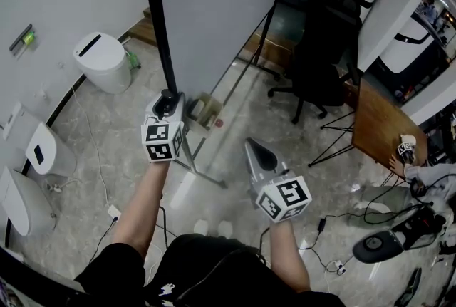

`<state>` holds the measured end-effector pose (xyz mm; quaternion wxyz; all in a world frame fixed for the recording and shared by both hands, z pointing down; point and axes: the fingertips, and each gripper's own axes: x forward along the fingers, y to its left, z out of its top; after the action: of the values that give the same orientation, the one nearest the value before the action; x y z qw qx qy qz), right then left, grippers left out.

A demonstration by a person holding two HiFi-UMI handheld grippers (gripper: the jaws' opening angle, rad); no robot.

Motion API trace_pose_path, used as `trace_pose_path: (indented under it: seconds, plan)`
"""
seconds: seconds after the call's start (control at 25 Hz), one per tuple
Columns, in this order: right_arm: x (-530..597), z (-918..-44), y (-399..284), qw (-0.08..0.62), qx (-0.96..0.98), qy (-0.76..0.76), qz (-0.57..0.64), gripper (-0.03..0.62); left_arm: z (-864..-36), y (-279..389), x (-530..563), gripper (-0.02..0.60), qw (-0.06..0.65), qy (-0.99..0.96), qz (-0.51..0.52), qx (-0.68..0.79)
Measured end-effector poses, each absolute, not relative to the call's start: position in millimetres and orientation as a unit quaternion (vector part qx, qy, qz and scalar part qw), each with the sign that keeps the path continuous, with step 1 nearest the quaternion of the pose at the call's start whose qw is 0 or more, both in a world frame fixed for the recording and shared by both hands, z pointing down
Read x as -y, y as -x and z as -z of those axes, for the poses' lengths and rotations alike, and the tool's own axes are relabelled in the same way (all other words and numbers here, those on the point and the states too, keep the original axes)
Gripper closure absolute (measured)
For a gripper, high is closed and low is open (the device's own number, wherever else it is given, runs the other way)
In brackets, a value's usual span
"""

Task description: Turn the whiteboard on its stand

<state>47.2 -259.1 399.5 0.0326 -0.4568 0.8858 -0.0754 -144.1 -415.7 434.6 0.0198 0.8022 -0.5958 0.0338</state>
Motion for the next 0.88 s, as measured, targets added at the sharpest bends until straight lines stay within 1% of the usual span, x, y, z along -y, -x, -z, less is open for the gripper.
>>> trace_pose_path:
  seconds: [0.88]
  plan:
    - [231.4,-396.1,-43.9,0.035,-0.887,0.455,0.067,0.586,-436.6,153.9,359.2,0.400,0.022,-0.800,-0.034,0.599]
